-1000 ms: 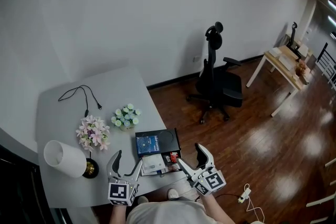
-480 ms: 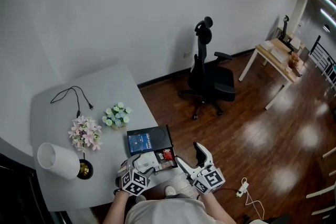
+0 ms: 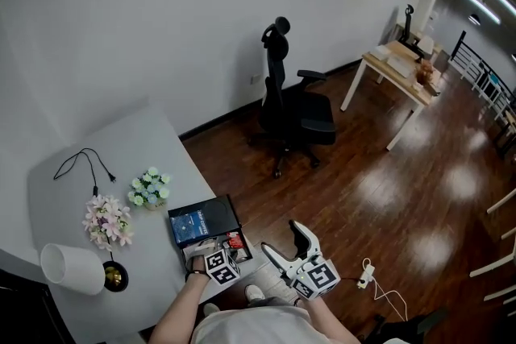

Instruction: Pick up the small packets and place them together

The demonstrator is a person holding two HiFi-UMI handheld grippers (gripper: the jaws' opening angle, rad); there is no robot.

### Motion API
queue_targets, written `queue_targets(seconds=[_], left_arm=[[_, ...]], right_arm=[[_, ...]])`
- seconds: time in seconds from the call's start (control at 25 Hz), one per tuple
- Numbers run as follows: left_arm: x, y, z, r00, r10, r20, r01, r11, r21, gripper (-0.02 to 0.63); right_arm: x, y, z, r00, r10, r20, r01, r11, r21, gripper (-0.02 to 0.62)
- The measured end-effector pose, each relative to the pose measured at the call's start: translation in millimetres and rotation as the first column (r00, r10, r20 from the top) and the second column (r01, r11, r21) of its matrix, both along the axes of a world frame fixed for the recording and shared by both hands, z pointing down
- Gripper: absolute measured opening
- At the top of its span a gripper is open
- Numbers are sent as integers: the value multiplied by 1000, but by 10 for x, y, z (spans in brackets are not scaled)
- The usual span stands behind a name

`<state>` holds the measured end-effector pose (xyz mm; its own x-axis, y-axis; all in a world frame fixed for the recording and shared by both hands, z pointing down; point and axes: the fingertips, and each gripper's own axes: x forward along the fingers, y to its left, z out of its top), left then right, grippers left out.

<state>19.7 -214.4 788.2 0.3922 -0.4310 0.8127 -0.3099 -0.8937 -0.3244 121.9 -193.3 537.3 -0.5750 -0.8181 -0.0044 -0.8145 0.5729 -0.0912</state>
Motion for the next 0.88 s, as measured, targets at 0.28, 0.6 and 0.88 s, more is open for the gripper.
queue_targets(seconds=[0.28,0.6,0.88], left_arm=[[69,-57,256,988,96,120,-97,995,3,91],[81,-75,174,993,52,105,-54,998,24,8],[66,128,-609,980,-87,-177,82,996,-38,8]], right_arm=[[443,30,104,995,95,8,-94,995,-21,388],[475,34,87,997,74,5,-74,997,-17,388],[354,-20,106,1000,24,16,-24,999,-21,388]])
